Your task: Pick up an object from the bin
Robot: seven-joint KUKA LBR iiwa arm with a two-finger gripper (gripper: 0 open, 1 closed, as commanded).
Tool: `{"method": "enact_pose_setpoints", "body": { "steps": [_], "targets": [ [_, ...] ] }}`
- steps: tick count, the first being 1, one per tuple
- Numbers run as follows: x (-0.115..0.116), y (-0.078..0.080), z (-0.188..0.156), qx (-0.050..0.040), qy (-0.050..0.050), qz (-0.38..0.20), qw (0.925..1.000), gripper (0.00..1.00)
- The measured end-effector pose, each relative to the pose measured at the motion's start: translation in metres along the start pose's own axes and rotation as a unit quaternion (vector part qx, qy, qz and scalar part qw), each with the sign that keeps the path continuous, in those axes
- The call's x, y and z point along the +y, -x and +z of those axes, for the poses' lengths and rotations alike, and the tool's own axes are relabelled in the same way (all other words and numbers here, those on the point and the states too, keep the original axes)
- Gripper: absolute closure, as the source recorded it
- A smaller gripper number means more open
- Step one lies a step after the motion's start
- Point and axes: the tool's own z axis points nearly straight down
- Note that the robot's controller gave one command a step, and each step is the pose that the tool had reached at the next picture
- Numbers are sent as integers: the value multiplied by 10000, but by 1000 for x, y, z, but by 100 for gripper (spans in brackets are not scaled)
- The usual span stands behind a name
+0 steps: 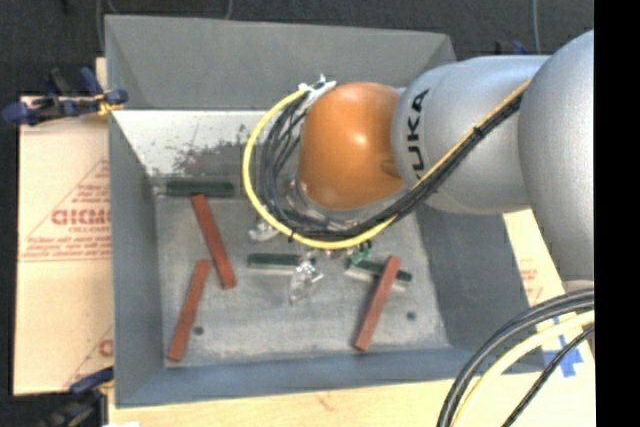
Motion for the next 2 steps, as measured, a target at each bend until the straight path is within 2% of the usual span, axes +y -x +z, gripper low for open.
{"method": "enact_pose_setpoints", "body": {
  "steps": [1,2],
  "targets": [
    [-8,41,-13,-2,3,39,10000,0],
    [-19,7,34,-5,7,301,9995,100]
  ]
}}
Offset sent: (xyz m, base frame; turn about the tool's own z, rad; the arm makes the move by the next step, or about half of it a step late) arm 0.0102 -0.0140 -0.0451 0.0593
